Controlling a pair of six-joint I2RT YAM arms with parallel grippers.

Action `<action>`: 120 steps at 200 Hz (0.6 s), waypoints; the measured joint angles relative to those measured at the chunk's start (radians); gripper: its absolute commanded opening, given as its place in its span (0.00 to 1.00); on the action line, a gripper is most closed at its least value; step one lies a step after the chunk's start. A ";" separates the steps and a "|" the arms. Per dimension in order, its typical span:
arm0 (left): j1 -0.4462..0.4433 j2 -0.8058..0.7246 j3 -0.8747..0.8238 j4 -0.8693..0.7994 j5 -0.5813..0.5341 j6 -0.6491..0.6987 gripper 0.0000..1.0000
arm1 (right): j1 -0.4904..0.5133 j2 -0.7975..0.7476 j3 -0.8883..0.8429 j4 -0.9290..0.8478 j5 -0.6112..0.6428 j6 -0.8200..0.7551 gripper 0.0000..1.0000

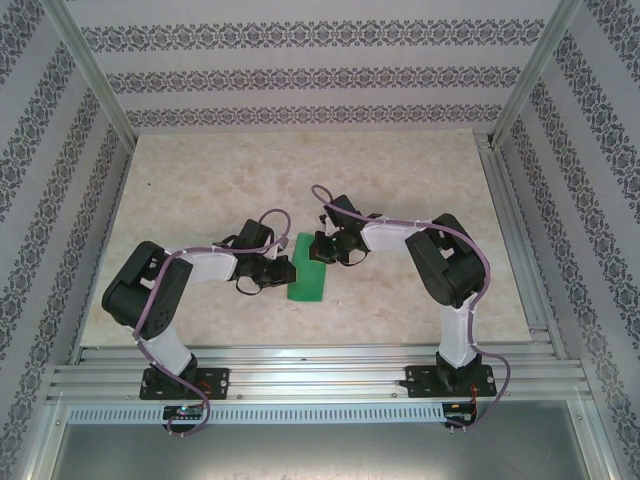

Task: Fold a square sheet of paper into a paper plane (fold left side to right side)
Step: First fold the square sheet of paper in half at the center of the table.

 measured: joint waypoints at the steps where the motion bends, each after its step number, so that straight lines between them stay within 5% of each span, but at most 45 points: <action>1: 0.000 0.000 0.000 0.001 0.000 0.000 0.14 | 0.000 0.000 0.000 0.000 0.000 0.000 0.00; 120: -0.091 -0.079 -0.061 -0.064 0.045 0.079 0.25 | 0.000 0.005 0.013 -0.020 0.000 -0.003 0.00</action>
